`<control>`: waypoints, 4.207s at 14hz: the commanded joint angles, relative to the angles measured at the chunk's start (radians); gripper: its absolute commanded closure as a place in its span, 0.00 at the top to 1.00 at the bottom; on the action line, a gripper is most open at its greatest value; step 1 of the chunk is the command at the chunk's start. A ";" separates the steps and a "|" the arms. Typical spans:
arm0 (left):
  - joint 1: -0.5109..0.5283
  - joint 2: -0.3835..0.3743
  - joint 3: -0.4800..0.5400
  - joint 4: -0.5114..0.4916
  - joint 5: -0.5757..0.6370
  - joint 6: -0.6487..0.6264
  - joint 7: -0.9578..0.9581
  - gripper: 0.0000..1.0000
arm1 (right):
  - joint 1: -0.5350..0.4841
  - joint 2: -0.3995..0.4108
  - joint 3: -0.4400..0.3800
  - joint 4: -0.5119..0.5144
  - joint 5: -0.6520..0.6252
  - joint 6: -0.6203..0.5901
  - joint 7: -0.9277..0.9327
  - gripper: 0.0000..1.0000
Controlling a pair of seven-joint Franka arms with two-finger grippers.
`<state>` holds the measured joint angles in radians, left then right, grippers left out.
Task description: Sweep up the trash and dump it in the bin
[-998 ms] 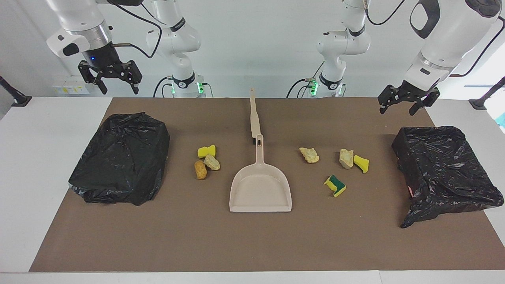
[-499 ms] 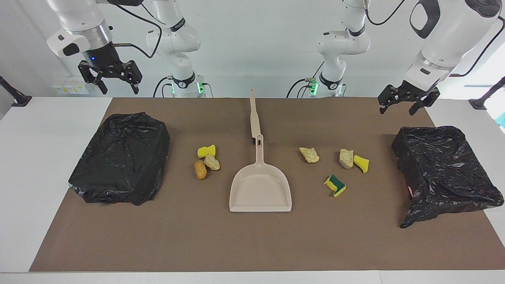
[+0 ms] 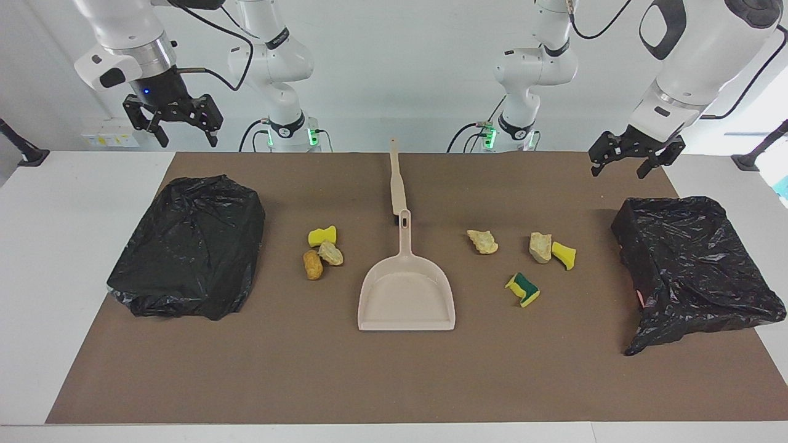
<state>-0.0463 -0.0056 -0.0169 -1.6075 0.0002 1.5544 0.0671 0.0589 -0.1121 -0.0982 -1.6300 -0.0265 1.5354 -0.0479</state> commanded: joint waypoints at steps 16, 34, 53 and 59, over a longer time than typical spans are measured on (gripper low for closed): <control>-0.271 -0.132 -0.003 -0.287 -0.032 0.151 -0.156 1.00 | -0.007 -0.034 0.009 -0.044 0.014 -0.001 -0.020 1.00; -0.941 -0.065 -0.005 -0.681 -0.127 0.649 -0.890 1.00 | -0.010 -0.032 0.011 -0.042 0.008 0.002 -0.023 1.00; -0.899 -0.019 0.014 -0.591 -0.134 0.492 -1.030 0.00 | -0.022 -0.070 0.002 -0.102 0.008 -0.020 -0.035 1.00; -0.675 -0.068 0.015 -0.523 -0.033 0.320 -1.037 0.00 | 0.005 -0.054 0.021 -0.099 0.010 0.015 0.040 1.00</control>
<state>-0.7936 -0.0544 0.0065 -2.1658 -0.0691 1.9457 -0.9659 0.0550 -0.1597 -0.0920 -1.7126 -0.0263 1.5251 -0.0458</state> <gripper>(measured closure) 0.744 0.000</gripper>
